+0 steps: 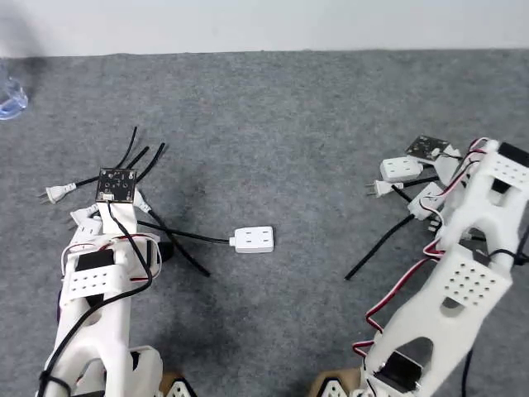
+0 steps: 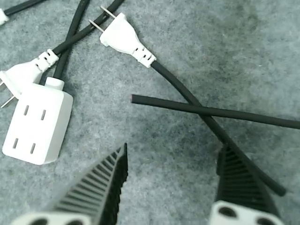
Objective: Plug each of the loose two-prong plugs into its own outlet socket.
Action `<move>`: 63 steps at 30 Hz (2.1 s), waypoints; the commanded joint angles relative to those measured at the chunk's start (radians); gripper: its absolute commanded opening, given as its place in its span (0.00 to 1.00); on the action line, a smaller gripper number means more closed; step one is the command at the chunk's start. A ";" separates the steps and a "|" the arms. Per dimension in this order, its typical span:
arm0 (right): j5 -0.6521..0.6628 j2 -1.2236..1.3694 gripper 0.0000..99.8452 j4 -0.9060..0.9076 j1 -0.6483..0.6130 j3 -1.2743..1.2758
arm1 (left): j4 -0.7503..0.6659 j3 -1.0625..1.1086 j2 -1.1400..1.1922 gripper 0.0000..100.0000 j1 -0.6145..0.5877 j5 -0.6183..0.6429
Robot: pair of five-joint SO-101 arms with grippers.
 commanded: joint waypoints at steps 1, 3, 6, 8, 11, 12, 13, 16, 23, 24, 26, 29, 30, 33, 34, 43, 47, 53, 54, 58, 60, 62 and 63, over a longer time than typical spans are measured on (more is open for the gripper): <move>0.006 -0.033 0.20 0.010 0.025 -0.049 | -0.026 -0.004 -0.012 0.29 0.008 0.002; 0.009 -0.050 0.29 0.022 0.039 -0.049 | -0.026 -0.004 -0.012 0.29 0.008 0.002; 0.009 -0.053 0.36 0.039 0.054 -0.049 | -0.026 -0.004 -0.012 0.29 0.008 0.002; 0.009 -0.053 0.34 0.039 0.064 -0.049 | -0.026 -0.004 -0.012 0.29 0.008 0.002; 0.009 -0.056 0.31 0.038 0.067 -0.049 | -0.026 -0.004 -0.012 0.29 0.008 0.002; 0.009 -0.059 0.30 0.038 0.067 -0.049 | -0.026 -0.004 -0.012 0.29 0.008 0.002; 0.009 -0.061 0.30 0.038 0.067 -0.054 | -0.026 -0.004 -0.012 0.29 0.008 0.002; 0.011 -0.064 0.30 0.030 0.067 -0.057 | -0.028 -0.004 -0.012 0.29 0.008 0.002; 0.011 -0.065 0.21 0.027 0.058 -0.063 | -0.028 -0.004 -0.012 0.29 0.008 0.002; 0.011 -0.065 0.19 0.027 0.053 -0.074 | -0.028 -0.005 -0.012 0.29 0.008 0.002; 0.006 -0.064 0.16 0.027 0.047 -0.089 | -0.029 -0.005 -0.012 0.29 0.008 0.002; 0.008 -0.064 0.12 0.028 0.042 -0.094 | -0.029 -0.005 -0.012 0.29 0.008 0.002; 0.009 -0.064 0.10 0.027 0.042 -0.094 | -0.029 -0.005 -0.012 0.29 0.008 0.002; 0.011 -0.062 0.00 0.027 0.033 -0.094 | -0.029 -0.005 -0.012 0.29 0.009 0.002; 0.011 -0.058 0.01 0.027 0.031 -0.094 | -0.029 -0.005 -0.012 0.29 0.009 0.002; -0.012 -0.196 0.01 0.159 -0.013 -0.219 | -0.029 -0.004 -0.012 0.29 0.023 0.002; -0.018 -0.292 0.01 0.282 -0.056 -0.298 | -0.029 -0.002 -0.012 0.29 0.035 0.002; -0.120 -0.377 0.01 0.309 -0.168 -0.137 | -0.029 -0.002 -0.012 0.29 0.035 0.002; -0.120 -0.387 0.01 0.308 -0.200 -0.083 | -0.029 -0.002 -0.012 0.29 0.035 0.002; -0.124 -0.420 0.01 0.306 -0.355 0.110 | -0.031 -0.002 -0.012 0.29 0.035 0.002; -0.150 -0.430 0.01 0.305 -0.438 0.184 | -0.057 0.005 -0.011 0.29 0.035 0.003; -0.206 -0.437 0.01 0.303 -0.515 0.242 | -0.083 0.016 -0.012 0.29 0.035 0.005; -0.224 -0.437 0.01 0.303 -0.549 0.269 | -0.083 0.018 -0.012 0.29 0.035 0.005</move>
